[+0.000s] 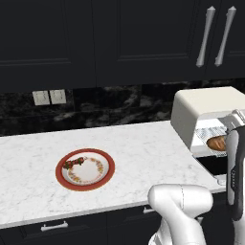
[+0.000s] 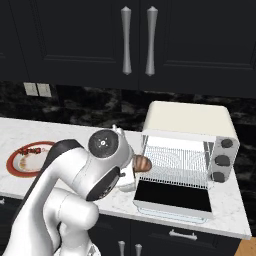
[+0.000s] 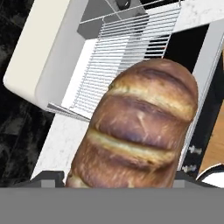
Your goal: Pick up the kebab skewer and baguette bread, and place them inside the toaster oven. Close the toaster oven door and start by setting the timer.
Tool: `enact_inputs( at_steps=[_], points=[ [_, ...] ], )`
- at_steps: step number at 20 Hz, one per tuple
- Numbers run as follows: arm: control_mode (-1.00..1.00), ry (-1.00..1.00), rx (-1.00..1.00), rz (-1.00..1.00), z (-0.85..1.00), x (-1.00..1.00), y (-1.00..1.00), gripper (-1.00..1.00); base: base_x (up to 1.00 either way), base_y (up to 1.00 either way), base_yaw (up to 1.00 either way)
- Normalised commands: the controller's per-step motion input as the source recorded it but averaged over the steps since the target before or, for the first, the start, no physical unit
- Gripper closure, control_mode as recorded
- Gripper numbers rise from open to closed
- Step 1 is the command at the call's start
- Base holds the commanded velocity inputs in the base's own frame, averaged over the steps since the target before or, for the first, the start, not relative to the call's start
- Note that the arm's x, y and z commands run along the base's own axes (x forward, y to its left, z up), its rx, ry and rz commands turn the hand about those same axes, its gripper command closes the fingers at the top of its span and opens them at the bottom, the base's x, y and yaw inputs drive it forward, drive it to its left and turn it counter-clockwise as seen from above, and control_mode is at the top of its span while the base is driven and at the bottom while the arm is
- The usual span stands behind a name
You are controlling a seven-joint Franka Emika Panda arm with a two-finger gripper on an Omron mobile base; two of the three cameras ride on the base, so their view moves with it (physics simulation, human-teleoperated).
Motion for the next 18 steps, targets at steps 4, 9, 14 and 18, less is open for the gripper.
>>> enact_inputs(
  at_steps=[4, 9, 14, 18],
  points=[
    [-1.00, -0.12, 0.00, -0.04, 0.01, -0.01, -0.68, 1.00, 0.00, 0.00, 0.00],
    [-1.00, -0.01, 0.00, -0.05, 0.00, 0.30, -0.64, 1.00, 0.00, 0.00, 0.00],
    [-1.00, 0.00, 0.00, 0.00, -0.04, 0.53, -0.42, 1.00, 0.00, 0.00, 0.00],
    [-1.00, 0.00, 0.00, 0.00, -0.22, 0.45, -0.30, 1.00, 0.00, 0.00, 0.00]
  ],
)
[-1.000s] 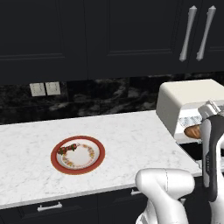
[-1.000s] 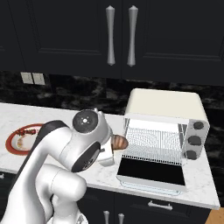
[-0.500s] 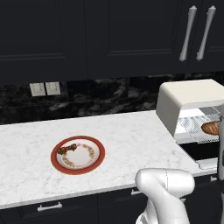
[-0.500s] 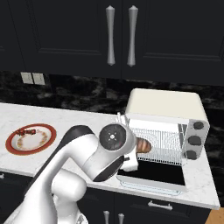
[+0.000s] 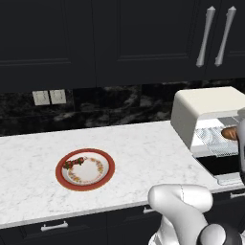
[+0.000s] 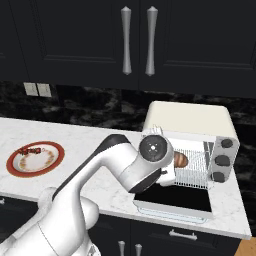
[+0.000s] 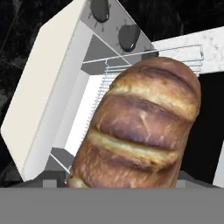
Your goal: Pick up the kebab skewer and baguette bread, and place them inside the toaster oven. Close the toaster oven door and start by setting the timer.
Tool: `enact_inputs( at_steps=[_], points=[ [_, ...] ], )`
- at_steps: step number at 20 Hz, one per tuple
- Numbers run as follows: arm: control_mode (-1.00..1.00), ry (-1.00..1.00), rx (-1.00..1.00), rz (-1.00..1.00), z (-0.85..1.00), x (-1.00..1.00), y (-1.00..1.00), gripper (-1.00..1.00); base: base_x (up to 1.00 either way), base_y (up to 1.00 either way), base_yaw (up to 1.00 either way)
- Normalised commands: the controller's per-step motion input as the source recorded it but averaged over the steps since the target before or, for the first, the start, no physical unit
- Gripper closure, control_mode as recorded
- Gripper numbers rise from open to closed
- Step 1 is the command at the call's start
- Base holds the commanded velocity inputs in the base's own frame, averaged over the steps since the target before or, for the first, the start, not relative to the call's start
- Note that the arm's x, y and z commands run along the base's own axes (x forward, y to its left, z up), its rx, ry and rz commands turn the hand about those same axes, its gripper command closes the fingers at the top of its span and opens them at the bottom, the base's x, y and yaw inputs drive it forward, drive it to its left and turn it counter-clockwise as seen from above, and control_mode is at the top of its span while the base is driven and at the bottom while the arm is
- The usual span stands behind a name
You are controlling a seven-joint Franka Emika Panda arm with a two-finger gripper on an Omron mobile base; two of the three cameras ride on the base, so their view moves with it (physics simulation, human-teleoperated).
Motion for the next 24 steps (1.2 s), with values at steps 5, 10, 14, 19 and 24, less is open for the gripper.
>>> enact_inputs(
  at_steps=[5, 10, 14, 19, 24],
  points=[
    [-1.00, 0.00, 0.00, 0.00, -0.35, 0.48, -0.21, 1.00, 0.00, 0.00, 0.00],
    [-1.00, 0.01, 0.00, 0.00, -0.25, 0.48, -0.04, 1.00, 0.00, 0.00, 0.00],
    [-1.00, 0.04, 0.00, 0.00, -0.21, 0.36, -0.08, 1.00, 0.00, 0.00, 0.00],
    [-1.00, 0.05, 0.00, 0.00, -0.16, 0.28, -0.09, 1.00, 0.00, 0.00, 0.00],
    [-1.00, 0.01, 0.00, 0.00, -0.09, 0.31, -0.02, 1.00, 0.00, 0.00, 0.00]
  ],
)
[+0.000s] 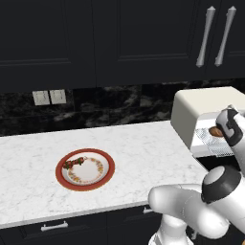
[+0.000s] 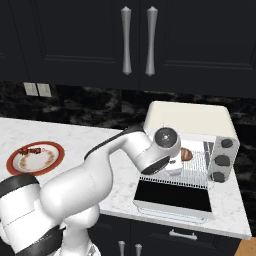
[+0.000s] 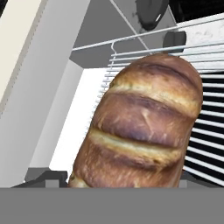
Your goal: Pick up the kebab skewer and baguette bread, and place them inside the toaster oven. Close the toaster oven door and start by setting the timer.
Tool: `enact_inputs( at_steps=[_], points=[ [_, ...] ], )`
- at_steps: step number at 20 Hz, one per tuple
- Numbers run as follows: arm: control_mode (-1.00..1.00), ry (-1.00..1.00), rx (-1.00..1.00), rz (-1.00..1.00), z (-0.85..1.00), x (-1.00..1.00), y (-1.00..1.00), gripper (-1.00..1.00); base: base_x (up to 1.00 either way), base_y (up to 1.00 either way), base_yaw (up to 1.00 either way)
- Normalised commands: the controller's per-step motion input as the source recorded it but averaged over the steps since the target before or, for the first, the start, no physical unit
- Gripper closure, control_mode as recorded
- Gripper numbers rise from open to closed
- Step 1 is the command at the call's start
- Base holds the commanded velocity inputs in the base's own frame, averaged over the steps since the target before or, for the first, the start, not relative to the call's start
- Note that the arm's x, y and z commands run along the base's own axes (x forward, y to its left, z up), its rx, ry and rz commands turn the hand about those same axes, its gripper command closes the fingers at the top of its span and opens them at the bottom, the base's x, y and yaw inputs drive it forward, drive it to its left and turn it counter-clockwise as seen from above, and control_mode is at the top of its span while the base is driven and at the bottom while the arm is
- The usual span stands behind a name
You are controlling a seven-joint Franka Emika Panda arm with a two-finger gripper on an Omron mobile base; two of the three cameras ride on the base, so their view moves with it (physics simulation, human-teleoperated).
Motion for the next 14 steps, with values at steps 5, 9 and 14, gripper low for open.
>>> enact_inputs(
  at_steps=[5, 9, 14],
  points=[
    [-1.00, 0.00, 0.00, 0.00, -0.14, 0.22, 0.00, 1.00, 0.00, 0.00, 0.00],
    [-1.00, 0.00, 0.00, 0.00, -0.15, 0.20, 0.00, 1.00, 0.00, 0.00, 0.00],
    [-1.00, 0.00, 0.00, 0.00, -0.13, 0.20, 0.00, 1.00, 0.00, 0.00, 0.00]
  ],
)
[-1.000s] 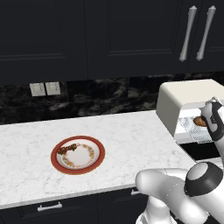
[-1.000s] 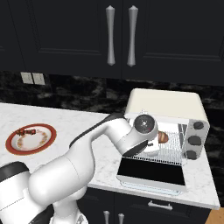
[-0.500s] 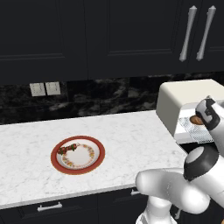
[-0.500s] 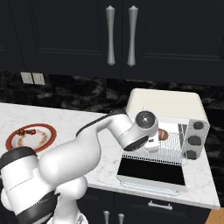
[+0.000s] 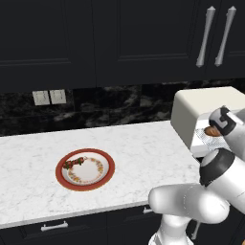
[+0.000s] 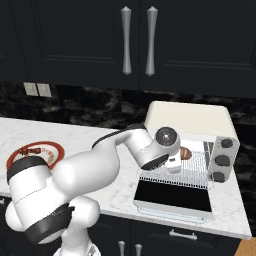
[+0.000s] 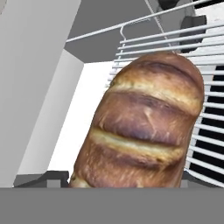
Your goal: Pick up the kebab skewer and baguette bread, and place them inside the toaster oven. Close the toaster oven door and start by setting the timer.
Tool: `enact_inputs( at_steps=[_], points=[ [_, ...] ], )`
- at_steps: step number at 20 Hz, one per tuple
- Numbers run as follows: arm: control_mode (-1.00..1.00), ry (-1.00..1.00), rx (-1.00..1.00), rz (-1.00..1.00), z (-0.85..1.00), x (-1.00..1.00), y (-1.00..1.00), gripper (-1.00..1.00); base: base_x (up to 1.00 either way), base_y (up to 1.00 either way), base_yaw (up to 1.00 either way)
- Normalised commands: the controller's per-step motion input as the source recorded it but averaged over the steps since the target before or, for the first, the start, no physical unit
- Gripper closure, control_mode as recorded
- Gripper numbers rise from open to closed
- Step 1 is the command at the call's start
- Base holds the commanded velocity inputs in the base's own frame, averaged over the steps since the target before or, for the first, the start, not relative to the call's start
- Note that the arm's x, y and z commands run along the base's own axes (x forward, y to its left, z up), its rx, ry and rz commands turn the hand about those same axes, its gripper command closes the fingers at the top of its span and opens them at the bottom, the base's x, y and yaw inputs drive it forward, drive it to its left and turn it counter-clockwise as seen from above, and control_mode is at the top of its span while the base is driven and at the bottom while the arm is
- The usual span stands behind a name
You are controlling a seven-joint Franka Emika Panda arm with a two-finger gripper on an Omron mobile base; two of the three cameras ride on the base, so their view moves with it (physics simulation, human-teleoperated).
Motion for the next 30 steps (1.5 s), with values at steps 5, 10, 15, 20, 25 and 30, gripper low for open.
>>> enact_inputs(
  at_steps=[5, 10, 15, 20, 25, 30],
  points=[
    [-1.00, 0.00, 0.00, 0.00, -0.09, 0.20, 0.00, 1.00, 0.00, 0.00, 0.00],
    [-1.00, 0.00, 0.00, 0.00, -0.11, 0.21, 0.00, 1.00, 0.00, 0.00, 0.00],
    [-1.00, 0.00, 0.00, 0.00, -0.03, 0.05, 0.00, 1.00, 0.00, 0.00, 0.00],
    [-1.00, 0.00, 0.00, 0.00, 0.00, 0.00, 0.00, 1.00, 0.00, 0.00, 0.00],
    [-1.00, 0.00, 0.00, 0.00, 0.00, 0.00, 0.00, -1.00, 0.00, 0.00, 0.00],
    [-1.00, 0.00, 0.00, 0.00, 0.00, 0.00, 0.00, -1.00, 0.00, 0.00, 0.00]
  ],
)
